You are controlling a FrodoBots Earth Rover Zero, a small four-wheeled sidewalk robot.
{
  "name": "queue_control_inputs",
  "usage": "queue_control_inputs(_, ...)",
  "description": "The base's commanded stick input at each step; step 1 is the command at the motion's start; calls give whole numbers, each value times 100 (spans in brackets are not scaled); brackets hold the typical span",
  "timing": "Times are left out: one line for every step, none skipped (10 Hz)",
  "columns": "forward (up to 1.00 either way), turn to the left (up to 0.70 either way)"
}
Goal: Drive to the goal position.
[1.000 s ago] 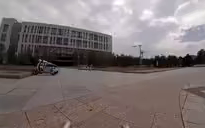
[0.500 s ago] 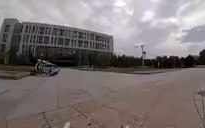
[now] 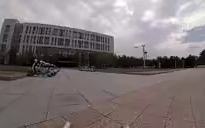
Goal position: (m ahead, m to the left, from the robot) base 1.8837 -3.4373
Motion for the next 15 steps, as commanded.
queue_control_inputs(70,0)
queue_control_inputs(70,0)
queue_control_inputs(70,0)
queue_control_inputs(70,0)
queue_control_inputs(70,0)
queue_control_inputs(70,0)
queue_control_inputs(70,0)
queue_control_inputs(70,0)
queue_control_inputs(70,0)
queue_control_inputs(70,0)
queue_control_inputs(70,0)
queue_control_inputs(70,0)
queue_control_inputs(70,0)
queue_control_inputs(70,0)
queue_control_inputs(70,0)
